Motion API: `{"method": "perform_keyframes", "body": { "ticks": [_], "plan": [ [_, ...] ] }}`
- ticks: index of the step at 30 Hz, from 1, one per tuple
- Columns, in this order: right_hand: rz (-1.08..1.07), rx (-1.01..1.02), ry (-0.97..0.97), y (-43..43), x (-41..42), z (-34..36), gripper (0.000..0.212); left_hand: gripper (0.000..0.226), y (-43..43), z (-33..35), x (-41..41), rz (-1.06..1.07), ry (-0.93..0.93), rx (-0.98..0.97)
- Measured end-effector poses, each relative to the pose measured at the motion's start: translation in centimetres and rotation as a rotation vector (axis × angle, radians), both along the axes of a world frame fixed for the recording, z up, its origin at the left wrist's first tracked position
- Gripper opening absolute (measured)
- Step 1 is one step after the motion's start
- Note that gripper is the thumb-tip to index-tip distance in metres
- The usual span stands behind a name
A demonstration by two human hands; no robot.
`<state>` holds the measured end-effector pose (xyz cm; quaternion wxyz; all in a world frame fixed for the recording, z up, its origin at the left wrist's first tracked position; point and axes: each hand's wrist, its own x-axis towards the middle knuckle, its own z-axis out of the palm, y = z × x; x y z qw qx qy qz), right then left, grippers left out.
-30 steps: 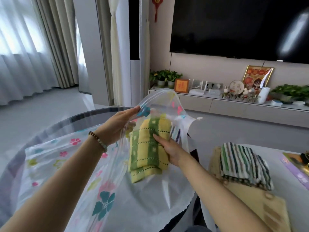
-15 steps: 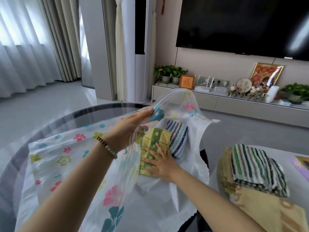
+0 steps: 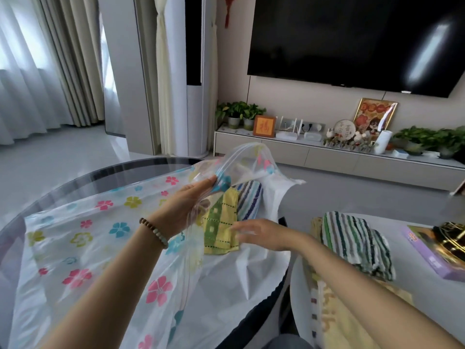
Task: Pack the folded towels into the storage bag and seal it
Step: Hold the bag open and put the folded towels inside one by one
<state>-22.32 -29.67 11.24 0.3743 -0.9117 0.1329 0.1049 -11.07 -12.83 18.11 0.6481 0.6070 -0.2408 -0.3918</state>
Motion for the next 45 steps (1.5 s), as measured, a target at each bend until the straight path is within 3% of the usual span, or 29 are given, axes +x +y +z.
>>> {"method": "perform_keyframes", "body": {
  "ticks": [4,7,10,14,17,19,22,26,28,30,34,37,40,43,45],
  "plan": [
    [-0.217,0.23,-0.047,-5.0,-9.4,3.0,0.03,0.019,-1.4,-1.2,-1.4,-0.058,-0.037,-0.021],
    [-0.56,0.122,-0.157,-10.3,-14.6,1.8,0.03,0.017,-2.3,-2.3,-2.1,-0.088,-0.025,-0.03],
    [-0.881,0.003,-0.162,-13.1,-17.0,-0.4,0.058,0.019,-3.0,-3.2,-2.5,-0.106,-0.032,-0.022],
    [-0.776,-0.164,-0.119,-12.5,-15.7,-3.4,0.07,0.022,-3.4,-3.8,-2.5,-0.084,-0.035,-0.016],
    [-0.87,-0.329,0.055,-12.0,-13.5,-6.0,0.101,0.069,-3.5,-3.8,-2.4,-0.081,-0.058,-0.01],
    [-0.963,-0.353,0.145,-11.7,-12.0,-7.4,0.118,0.057,-3.8,-4.0,-2.0,-0.071,-0.056,-0.018],
    [-1.028,-0.454,0.185,-11.9,-10.7,-8.6,0.107,0.045,-3.6,-4.5,-1.4,-0.042,-0.047,0.011],
    [-1.16,-0.625,0.059,-13.0,-11.3,-9.4,0.058,0.043,-2.9,-4.1,-1.4,-0.015,-0.027,0.049],
    [-1.206,-0.521,-0.043,-13.3,-12.2,-8.7,0.048,0.039,-2.8,-3.9,-1.4,-0.002,-0.022,0.071],
    [-1.245,-0.327,-0.116,-13.9,-13.3,-7.2,0.05,0.057,-2.6,-3.6,-1.4,-0.011,-0.041,0.081],
    [-1.318,0.116,-0.482,-14.9,-15.3,-2.5,0.049,0.032,-2.2,-2.9,-0.6,0.035,-0.007,0.058],
    [-1.186,0.486,-0.688,-11.9,-15.0,1.5,0.035,0.066,-1.4,-2.2,0.3,-0.011,-0.012,0.018],
    [-0.991,0.821,-0.757,-7.2,-12.1,3.4,0.03,0.04,-0.7,-1.6,0.8,-0.026,-0.049,-0.013],
    [-0.866,0.813,-0.671,-2.3,-6.8,1.9,0.034,0.049,-0.1,-1.3,1.4,-0.03,-0.039,-0.073],
    [-0.808,0.599,-0.636,1.0,-2.7,-0.3,0.041,0.066,1.0,-0.7,1.7,-0.032,-0.034,-0.109]
  ]
}}
